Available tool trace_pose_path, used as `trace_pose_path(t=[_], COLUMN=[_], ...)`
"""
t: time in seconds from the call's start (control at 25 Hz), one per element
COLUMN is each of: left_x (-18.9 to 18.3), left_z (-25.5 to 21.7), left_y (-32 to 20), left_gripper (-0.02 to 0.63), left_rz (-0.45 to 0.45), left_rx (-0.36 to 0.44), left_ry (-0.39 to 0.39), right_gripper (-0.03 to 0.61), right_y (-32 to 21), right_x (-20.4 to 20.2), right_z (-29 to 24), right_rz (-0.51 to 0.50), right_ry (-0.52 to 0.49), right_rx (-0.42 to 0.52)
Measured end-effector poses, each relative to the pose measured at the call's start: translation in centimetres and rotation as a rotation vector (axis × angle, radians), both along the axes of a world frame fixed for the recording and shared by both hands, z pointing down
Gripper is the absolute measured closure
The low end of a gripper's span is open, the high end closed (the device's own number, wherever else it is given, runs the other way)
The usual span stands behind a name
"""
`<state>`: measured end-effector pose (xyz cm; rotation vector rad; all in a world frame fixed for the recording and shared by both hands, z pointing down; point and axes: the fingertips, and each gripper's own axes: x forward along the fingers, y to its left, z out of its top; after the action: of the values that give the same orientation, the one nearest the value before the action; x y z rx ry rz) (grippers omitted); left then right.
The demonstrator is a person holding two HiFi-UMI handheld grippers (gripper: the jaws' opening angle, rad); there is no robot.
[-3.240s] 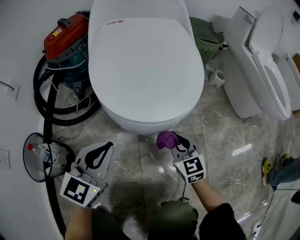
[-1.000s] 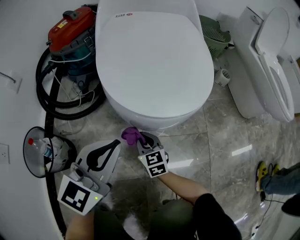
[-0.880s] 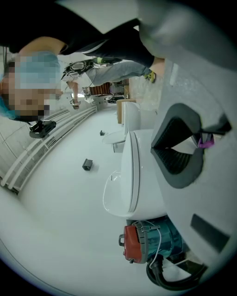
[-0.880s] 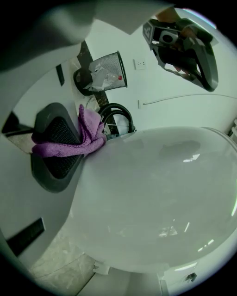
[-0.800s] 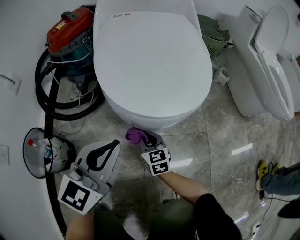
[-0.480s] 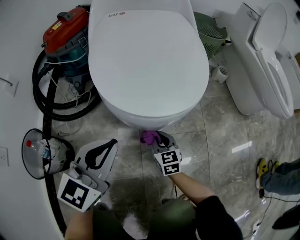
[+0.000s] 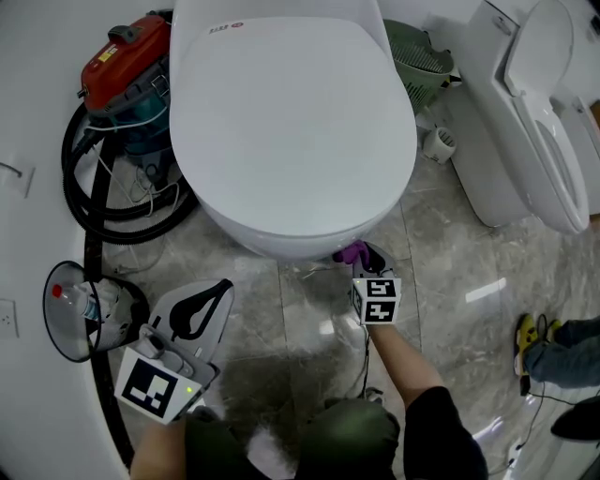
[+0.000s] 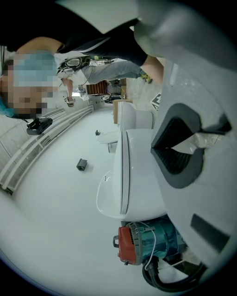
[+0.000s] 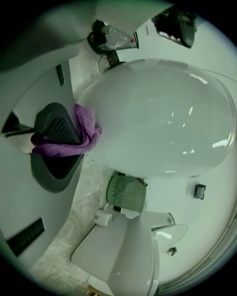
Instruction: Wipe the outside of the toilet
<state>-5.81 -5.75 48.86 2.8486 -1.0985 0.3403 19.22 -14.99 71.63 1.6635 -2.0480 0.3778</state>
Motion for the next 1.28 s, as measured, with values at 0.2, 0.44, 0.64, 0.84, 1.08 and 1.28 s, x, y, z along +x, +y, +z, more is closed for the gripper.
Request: trace_pose_path(t=[0.2, 0.44, 0.64, 0.84, 1.08, 1.28], left_x=[0.2, 0.3, -2.3, -5.7, -8.0, -11.4], left_z=[0.1, 0.2, 0.6, -0.2, 1.3, 0.3], left_y=[0.0, -0.3, -1.3, -2.5, -1.0, 1.6], left_gripper=[0.612, 0.612, 0.612, 0.612, 0.612, 0.612], left_rz=[0.006, 0.021, -0.050, -0.168, -0.198, -0.249], left_rx=[-0.003, 0.027, 0.082, 0.127, 0.097, 0.001], left_ry=[0.008, 0.012, 0.021, 0.037, -0.072, -0.171], right_gripper=[0.537, 0.537, 0.537, 0.537, 0.537, 0.537], right_y=[-1.9, -0.7, 2.9, 7.9, 11.4, 12.6], right_x=[2.8, 2.5, 1.4, -1.4, -6.3, -8.2], right_z=[0.3, 0.4, -2.4, -5.6, -11.8, -19.3], right_rz=[0.091, 0.119, 0.126, 0.136, 0.090, 0.064], right_ry=[0.012, -0.036, -0.158, -0.253, -0.242, -0.152], right_rx=[-0.002, -0.019, 0.010, -0.013, -0.018, 0.037])
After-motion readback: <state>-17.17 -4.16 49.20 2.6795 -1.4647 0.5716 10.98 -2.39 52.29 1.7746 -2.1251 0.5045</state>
